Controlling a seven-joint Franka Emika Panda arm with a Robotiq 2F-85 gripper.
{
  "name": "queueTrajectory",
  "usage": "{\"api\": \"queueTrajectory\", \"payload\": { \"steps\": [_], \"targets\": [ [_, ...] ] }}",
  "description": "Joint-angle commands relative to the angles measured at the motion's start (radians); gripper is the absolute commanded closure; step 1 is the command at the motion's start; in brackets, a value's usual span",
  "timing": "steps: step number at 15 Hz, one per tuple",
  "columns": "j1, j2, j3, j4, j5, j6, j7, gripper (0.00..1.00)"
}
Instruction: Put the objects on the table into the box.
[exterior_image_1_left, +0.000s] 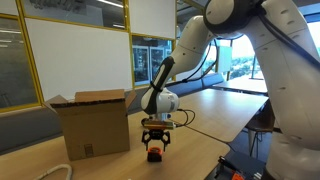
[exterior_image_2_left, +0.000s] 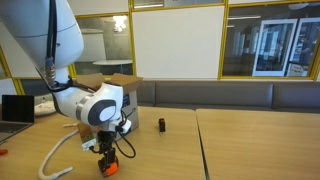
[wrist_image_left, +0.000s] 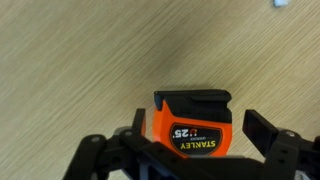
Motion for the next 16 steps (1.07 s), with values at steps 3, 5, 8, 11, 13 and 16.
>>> {"api": "queueTrajectory", "payload": {
  "steps": [3, 5, 8, 11, 13, 16],
  "targets": [
    [0.001, 0.051, -0.014, 0.058, 0.014, -0.017, -0.014, 0.00],
    [-0.001, 0.063, -0.016, 0.065, 0.016, -0.018, -0.017, 0.00],
    [-0.003, 0.083, -0.017, 0.077, 0.019, -0.020, -0.021, 0.00],
    [-0.004, 0.097, -0.016, 0.092, 0.020, -0.024, -0.023, 0.00],
    [-0.005, 0.107, -0.015, 0.103, 0.021, -0.028, -0.025, 0.00],
    [-0.005, 0.118, -0.015, 0.114, 0.021, -0.034, -0.025, 0.00]
  ]
}}
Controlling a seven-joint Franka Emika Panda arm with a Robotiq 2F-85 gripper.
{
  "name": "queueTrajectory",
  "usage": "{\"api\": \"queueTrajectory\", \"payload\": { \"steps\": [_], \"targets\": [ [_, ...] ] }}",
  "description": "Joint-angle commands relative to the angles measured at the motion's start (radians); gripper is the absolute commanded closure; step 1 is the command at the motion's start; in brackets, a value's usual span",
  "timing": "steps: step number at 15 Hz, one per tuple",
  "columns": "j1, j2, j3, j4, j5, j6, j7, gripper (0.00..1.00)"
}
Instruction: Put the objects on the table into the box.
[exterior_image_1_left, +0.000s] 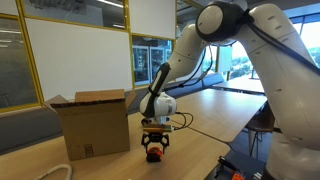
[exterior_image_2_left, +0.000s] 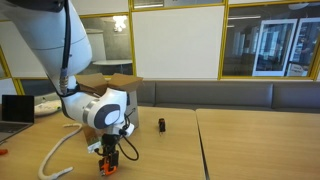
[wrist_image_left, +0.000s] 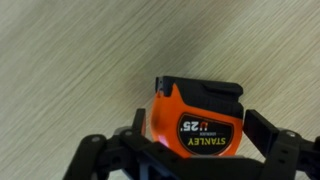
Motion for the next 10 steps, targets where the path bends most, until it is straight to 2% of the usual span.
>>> {"api": "queueTrajectory", "payload": {
  "steps": [1, 4, 5, 6, 7, 10],
  "targets": [
    [-0.007, 0.030, 0.001, 0.043, 0.024, -0.029, -0.028, 0.00],
    [-0.006, 0.040, -0.001, 0.050, 0.022, -0.037, -0.027, 0.00],
    [-0.003, 0.042, -0.003, 0.050, 0.017, -0.035, -0.026, 0.25],
    [-0.003, 0.044, -0.003, 0.051, 0.017, -0.035, -0.027, 0.25],
    [-0.003, 0.045, -0.004, 0.052, 0.017, -0.037, -0.026, 0.32],
    [-0.002, 0.047, -0.004, 0.056, 0.016, -0.042, -0.026, 0.33]
  ]
}}
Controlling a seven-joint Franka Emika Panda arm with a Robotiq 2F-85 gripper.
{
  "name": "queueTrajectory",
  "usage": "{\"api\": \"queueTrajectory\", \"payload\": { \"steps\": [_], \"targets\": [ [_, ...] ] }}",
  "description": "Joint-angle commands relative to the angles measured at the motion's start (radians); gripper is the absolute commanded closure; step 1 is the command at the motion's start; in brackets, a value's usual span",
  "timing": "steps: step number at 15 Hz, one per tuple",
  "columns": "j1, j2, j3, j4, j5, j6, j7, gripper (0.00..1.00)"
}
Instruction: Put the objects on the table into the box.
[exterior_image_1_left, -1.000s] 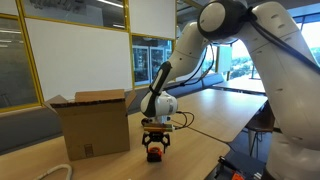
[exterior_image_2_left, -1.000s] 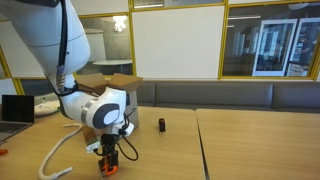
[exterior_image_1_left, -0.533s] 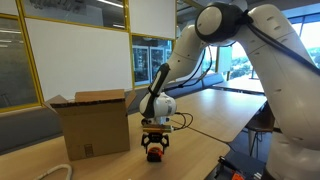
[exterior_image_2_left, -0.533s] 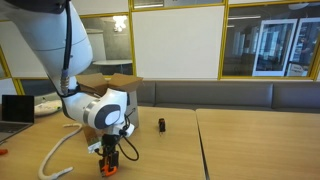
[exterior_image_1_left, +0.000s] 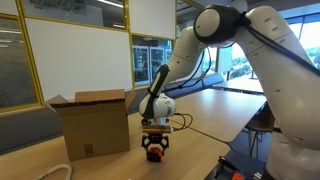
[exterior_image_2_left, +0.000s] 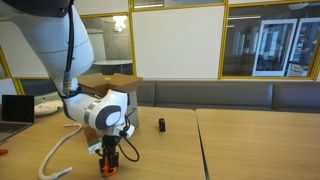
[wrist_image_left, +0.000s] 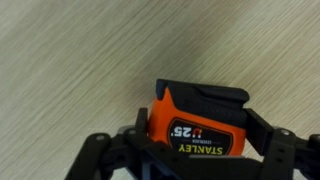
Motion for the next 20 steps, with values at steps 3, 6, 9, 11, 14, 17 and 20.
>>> {"api": "queueTrajectory", "payload": {
  "steps": [3, 6, 9, 11, 14, 17, 20],
  "targets": [
    [0.003, -0.015, -0.010, 0.013, 0.009, -0.026, -0.020, 0.33],
    [0.025, -0.102, -0.044, -0.041, -0.025, -0.019, 0.013, 0.33],
    [0.058, -0.218, -0.096, -0.102, -0.091, -0.010, 0.057, 0.33],
    [0.079, -0.300, -0.132, -0.129, -0.166, -0.015, 0.104, 0.33],
    [0.110, -0.423, -0.176, -0.149, -0.371, -0.033, 0.238, 0.33],
    [0.096, -0.547, -0.158, -0.138, -0.623, -0.088, 0.398, 0.33],
    [0.054, -0.657, -0.081, -0.097, -0.773, -0.193, 0.488, 0.33]
  ]
}}
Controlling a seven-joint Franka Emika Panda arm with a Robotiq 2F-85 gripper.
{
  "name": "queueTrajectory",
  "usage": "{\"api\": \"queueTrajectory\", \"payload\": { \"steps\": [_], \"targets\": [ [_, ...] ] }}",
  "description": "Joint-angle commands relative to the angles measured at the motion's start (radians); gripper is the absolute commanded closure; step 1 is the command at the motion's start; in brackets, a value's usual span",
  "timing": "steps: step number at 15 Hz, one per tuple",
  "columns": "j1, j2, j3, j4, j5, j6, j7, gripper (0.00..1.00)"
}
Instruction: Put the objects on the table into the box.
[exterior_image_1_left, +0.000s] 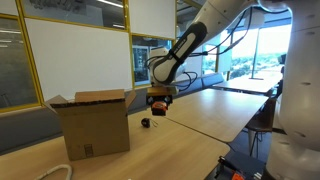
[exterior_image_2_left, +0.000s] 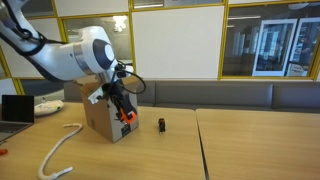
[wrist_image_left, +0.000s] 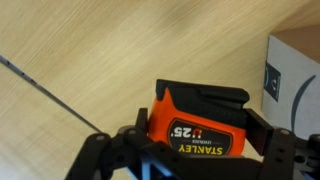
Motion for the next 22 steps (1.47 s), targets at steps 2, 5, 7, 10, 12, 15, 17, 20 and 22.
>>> {"api": "queueTrajectory", "payload": {
  "steps": [2, 5, 7, 10, 12, 15, 17, 20, 22],
  "targets": [
    [-0.051, -0.194, 0.124, 0.063, -0.172, -0.190, 0.116, 0.33],
    [-0.059, -0.214, 0.215, 0.196, -0.175, -0.336, 0.085, 0.33],
    [-0.053, -0.171, 0.267, 0.320, -0.173, -0.418, 0.063, 0.33],
    [-0.039, -0.081, 0.327, 0.487, -0.182, -0.481, 0.026, 0.33],
    [-0.026, 0.004, 0.347, 0.585, -0.191, -0.471, -0.015, 0.33],
    [0.003, 0.148, 0.341, 0.719, -0.194, -0.428, -0.099, 0.33],
    [0.018, 0.245, 0.320, 0.800, -0.158, -0.402, -0.187, 0.33],
    [0.028, 0.375, 0.290, 0.911, -0.077, -0.390, -0.340, 0.33],
    [0.030, 0.450, 0.269, 0.971, -0.012, -0.398, -0.435, 0.33]
  ]
}}
